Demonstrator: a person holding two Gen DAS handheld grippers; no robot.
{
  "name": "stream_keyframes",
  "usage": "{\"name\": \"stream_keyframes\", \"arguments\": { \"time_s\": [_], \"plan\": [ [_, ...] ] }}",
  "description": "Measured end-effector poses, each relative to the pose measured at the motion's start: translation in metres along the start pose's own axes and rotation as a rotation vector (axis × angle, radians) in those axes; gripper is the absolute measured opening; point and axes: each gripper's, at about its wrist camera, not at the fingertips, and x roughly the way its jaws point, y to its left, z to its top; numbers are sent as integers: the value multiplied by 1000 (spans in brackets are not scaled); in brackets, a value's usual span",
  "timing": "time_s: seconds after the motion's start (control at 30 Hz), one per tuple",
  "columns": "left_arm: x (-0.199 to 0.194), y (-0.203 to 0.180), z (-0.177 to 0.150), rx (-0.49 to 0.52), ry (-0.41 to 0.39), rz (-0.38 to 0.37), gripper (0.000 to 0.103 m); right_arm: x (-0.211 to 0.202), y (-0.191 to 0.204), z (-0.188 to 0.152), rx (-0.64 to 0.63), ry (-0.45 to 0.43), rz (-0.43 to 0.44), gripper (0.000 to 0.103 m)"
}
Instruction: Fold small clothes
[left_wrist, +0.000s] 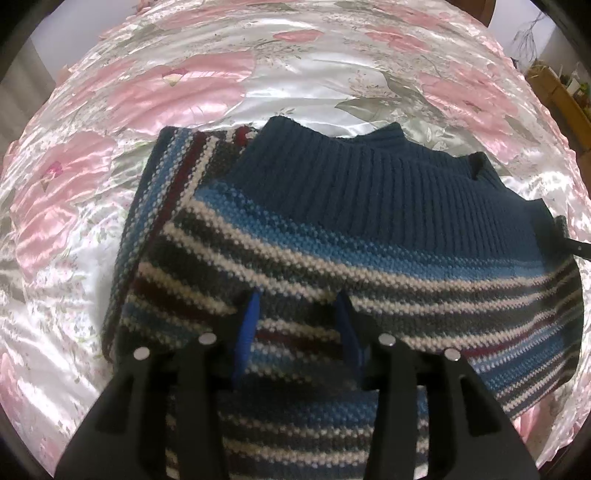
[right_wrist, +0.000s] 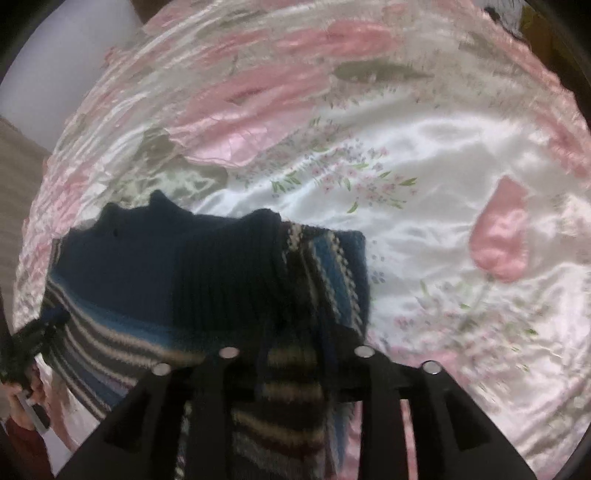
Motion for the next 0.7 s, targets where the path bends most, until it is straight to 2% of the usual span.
{"name": "stream_keyframes", "arguments": {
  "time_s": [0.13,0.37,0.57,0.63,0.7],
  "plan": [
    [-16,-5,-13,22,-22,4,57,-24,-3,-26,-12,-3,-11,31],
    [-31,-3,-40,8,-11,-43,58,-45,-8,-73,-19,28,9,35],
    [-39,2,-55,5,-30,-9,59,-60,-5,-101,-39,27,-14,42],
    [-40,2,-56,8,-35,4,60,-61,-5,-105,-39,24,-13,50],
    [-40,1,-57,9,-36,10,60,-59,-3,-109,-46,31,-16,52]
  ]
}}
